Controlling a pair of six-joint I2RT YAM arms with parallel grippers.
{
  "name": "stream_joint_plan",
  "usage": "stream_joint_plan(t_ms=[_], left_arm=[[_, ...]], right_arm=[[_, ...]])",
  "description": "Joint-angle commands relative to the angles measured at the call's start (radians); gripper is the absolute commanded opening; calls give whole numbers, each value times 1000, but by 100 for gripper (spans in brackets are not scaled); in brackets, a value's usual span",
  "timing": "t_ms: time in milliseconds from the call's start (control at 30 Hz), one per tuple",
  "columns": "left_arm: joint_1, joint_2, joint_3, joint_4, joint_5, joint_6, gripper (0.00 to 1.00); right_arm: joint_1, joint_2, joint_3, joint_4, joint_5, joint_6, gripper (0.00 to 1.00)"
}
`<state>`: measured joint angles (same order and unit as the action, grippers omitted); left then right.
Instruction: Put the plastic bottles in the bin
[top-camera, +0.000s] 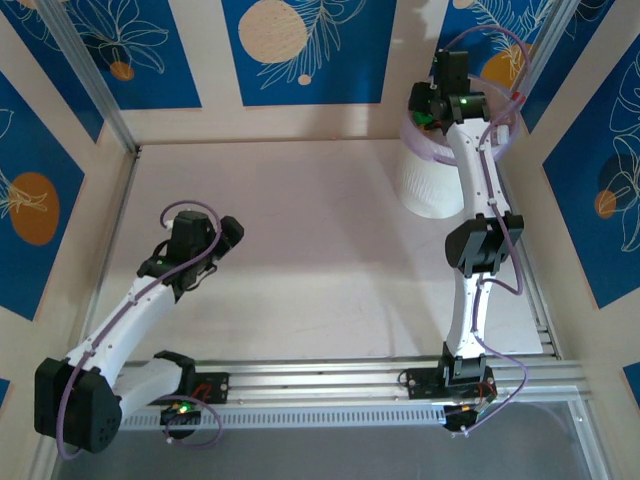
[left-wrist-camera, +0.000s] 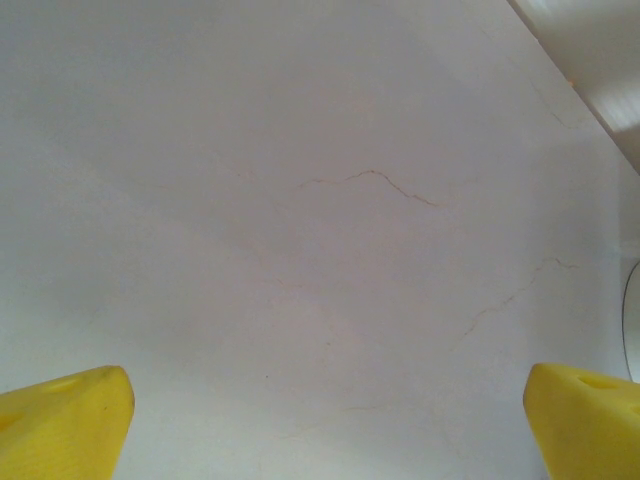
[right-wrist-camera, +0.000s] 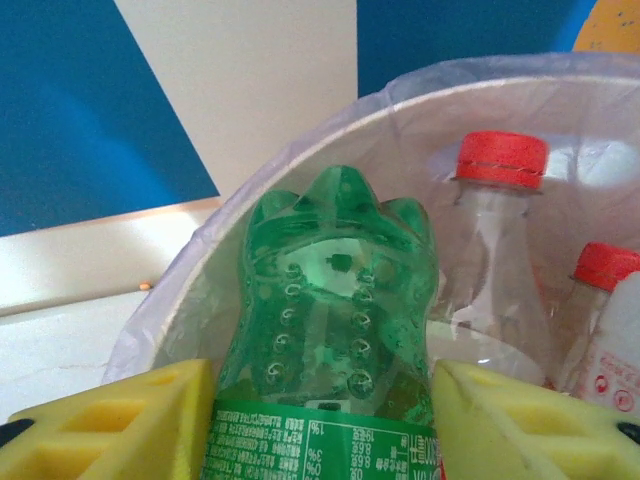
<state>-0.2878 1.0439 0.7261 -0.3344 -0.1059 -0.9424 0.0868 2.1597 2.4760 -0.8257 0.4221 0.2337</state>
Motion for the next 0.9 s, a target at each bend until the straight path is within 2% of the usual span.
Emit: stream_joint_plan(t_ms=[0, 100, 200, 333, 400, 433, 533, 567, 767, 867], left_arm=[[8, -21, -4, -24, -18, 18, 100], [9, -21, 15, -33, -27, 34, 100], [10, -19, 47, -40, -44, 66, 100], [10, -21, 88, -12, -33, 157, 100], [12, -27, 99, 26, -8, 246, 100], [12, -35, 101, 44, 4, 292, 100], [12, -61, 118, 51, 17, 419, 100], [12, -71, 126, 40, 18, 458, 100], [12, -148, 141, -64, -72, 604, 100], [12, -192, 86, -77, -185, 633, 100]], right_arm=[[-3, -33, 37, -1, -7, -11, 60], [1, -39, 120, -26, -6, -33, 62], [12, -66, 166, -33, -6, -67, 70], [30, -147, 137, -31, -25, -96, 77], [49, -215, 67, -19, -47, -114, 81], [61, -249, 24, -8, -54, -127, 82], [121, -400, -190, 59, -77, -168, 97], [153, -465, -291, 104, -82, -187, 98], [362, -815, -822, 280, -148, -220, 99], [460, -947, -1058, 322, -126, -214, 99]])
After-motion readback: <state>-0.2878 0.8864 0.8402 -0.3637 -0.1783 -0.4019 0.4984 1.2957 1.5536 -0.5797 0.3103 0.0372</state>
